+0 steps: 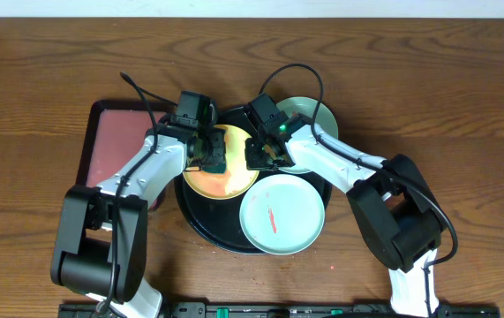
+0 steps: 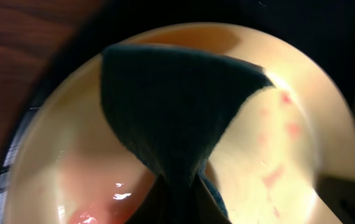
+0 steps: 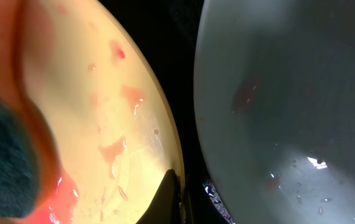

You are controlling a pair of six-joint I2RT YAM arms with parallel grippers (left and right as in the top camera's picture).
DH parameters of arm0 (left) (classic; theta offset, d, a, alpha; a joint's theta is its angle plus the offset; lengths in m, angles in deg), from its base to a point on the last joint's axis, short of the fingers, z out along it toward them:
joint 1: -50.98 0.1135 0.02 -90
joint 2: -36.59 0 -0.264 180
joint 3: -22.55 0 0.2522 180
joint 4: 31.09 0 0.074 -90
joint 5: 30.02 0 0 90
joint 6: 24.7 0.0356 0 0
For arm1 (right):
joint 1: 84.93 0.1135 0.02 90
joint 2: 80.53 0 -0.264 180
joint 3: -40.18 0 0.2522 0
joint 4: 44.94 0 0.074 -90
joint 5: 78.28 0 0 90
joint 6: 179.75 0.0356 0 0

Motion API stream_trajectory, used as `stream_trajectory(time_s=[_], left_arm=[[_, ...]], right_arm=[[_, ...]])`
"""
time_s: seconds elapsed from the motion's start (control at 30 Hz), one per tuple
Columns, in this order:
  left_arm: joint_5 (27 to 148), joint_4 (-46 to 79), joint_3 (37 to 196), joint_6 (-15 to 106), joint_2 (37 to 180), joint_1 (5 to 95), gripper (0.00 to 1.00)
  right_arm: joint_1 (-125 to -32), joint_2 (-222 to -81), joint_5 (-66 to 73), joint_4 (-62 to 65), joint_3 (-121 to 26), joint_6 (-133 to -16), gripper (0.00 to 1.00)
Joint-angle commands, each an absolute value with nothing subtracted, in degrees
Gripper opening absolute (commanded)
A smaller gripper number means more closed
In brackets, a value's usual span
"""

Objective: Clean dirty plates on tray and stack at the side
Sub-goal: 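Scrub the yellow plate with the sponge in the left gripper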

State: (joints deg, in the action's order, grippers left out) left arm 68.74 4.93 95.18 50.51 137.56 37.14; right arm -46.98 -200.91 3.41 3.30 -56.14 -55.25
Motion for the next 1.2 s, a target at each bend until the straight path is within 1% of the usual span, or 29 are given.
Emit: stream_trajectory(time_s=[0.0,0.2,0.3,0.37,0.43,0.47,0.53,0.63,0.77,0.83,0.87,0.93,1.1,1.17], left_arm=[[52.61,5.65,94.92,45.49,138.46,37.14,0.08],[51.86,11.44,94.92,45.49,138.46,37.0,0.07],[54.75,14.37,94.92,46.8,138.46,37.03,0.07],[62.0,14.81,94.92,51.08,138.46,37.03,0.07],[71.97,14.77,94.92,56.55,138.46,37.03,0.08],[79.36,14.72,94.92,59.5,138.46,37.03,0.07],[88.45,14.74,94.92,61.25,138.46,37.03,0.07],[94.03,14.55,94.92,61.2,138.46,37.03,0.07],[94.9,12.08,94.92,61.18,138.46,37.03,0.08],[93.15,9.52,94.92,60.2,138.46,37.18,0.07],[90.37,8.21,94.92,58.91,138.46,37.18,0.07],[81.3,6.22,94.92,55.52,138.46,37.18,0.08],[51.6,6.5,94.92,45.84,138.46,37.18,0.07],[44.58,7.71,94.92,44.15,138.46,37.18,0.08]], right_arm=[[-46.32,-202.17,3.32,3.28,-56.63,-55.18,0.01],[-46.78,-202.5,3.28,4.5,-56.6,-52.43,0.01],[-47.02,-202.85,0.61,4.98,-56.6,-52.52,0.01],[-47.09,-203.22,-1.34,5.33,-56.6,-52.54,0.01],[-47.24,-203.73,-2.87,5.61,-56.6,-52.76,0.01],[-47.46,-204.05,-3.67,5.64,-56.6,-52.78,0.01],[-48.25,-204.43,-5.12,5.64,-56.6,-52.76,0.01],[-48.9,-204.43,-5.34,5.7,-56.56,-52.78,0.01],[-48.84,-204.43,-5.27,5.66,-56.56,-53.04,0.01],[-48.84,-204.43,-5.27,5.64,-56.56,-53.17,0.01],[-48.86,-204.43,-5.29,5.64,-56.56,-53.17,0.01],[-48.86,-204.43,-5.27,5.64,-56.54,-53.15,0.01],[-48.86,-204.43,-5.23,5.51,-56.56,-53.17,0.01],[-48.86,-204.43,-5.2,5.53,-56.56,-53.2,0.01]])
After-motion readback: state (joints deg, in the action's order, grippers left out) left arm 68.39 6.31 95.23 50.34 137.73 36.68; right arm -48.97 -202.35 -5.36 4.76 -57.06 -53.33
